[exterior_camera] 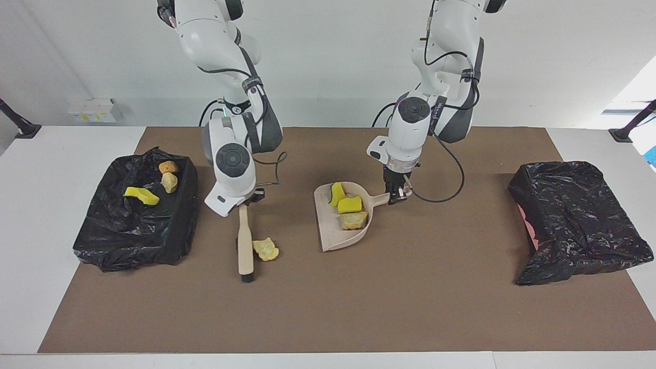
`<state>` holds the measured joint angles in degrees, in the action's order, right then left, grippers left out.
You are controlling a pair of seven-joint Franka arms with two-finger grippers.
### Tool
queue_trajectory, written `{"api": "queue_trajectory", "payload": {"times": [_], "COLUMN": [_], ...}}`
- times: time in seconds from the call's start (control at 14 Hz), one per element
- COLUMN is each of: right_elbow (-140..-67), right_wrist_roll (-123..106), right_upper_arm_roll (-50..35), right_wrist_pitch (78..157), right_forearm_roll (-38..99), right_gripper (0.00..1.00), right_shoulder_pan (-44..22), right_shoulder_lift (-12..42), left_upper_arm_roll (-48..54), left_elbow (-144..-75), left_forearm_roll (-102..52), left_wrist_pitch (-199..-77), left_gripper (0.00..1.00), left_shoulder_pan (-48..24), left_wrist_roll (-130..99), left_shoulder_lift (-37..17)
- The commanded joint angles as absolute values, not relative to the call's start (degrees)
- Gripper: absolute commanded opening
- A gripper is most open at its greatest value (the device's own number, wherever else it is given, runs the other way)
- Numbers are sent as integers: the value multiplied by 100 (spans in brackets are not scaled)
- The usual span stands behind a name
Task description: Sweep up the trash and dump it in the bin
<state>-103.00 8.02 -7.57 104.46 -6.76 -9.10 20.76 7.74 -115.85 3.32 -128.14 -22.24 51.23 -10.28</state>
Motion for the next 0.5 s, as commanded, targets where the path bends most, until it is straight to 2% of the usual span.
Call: {"api": "queue_trajectory", "payload": {"times": [0.0,0.21,0.43], "right_elbow": [-10564,-10644,-10591], "right_wrist_roll": [712,177,184], "right_upper_arm_roll": [-782,-808,-817], "right_wrist_pitch": [10415,10389,10310], "right_forearm_roll": [-46,385,914], "right_gripper": [0,0,0], "right_shoulder_pan": [-1273,-1817,-1890], "right_shoulder_lift": [1872,1732,1714], "left_upper_arm_roll": [782,782,782], "left_elbow": [-11751,-11751,-11751], "left_forearm_roll": [439,439,439], "left_wrist_pitch": [-12999,-12999,-13008], "left_gripper": [0,0,0], "left_shoulder_pan": [-2188,-2188,-2197], "left_wrist_roll": [5089,5089,5080], "left_shoulder_lift": [-914,-914,-914]}}
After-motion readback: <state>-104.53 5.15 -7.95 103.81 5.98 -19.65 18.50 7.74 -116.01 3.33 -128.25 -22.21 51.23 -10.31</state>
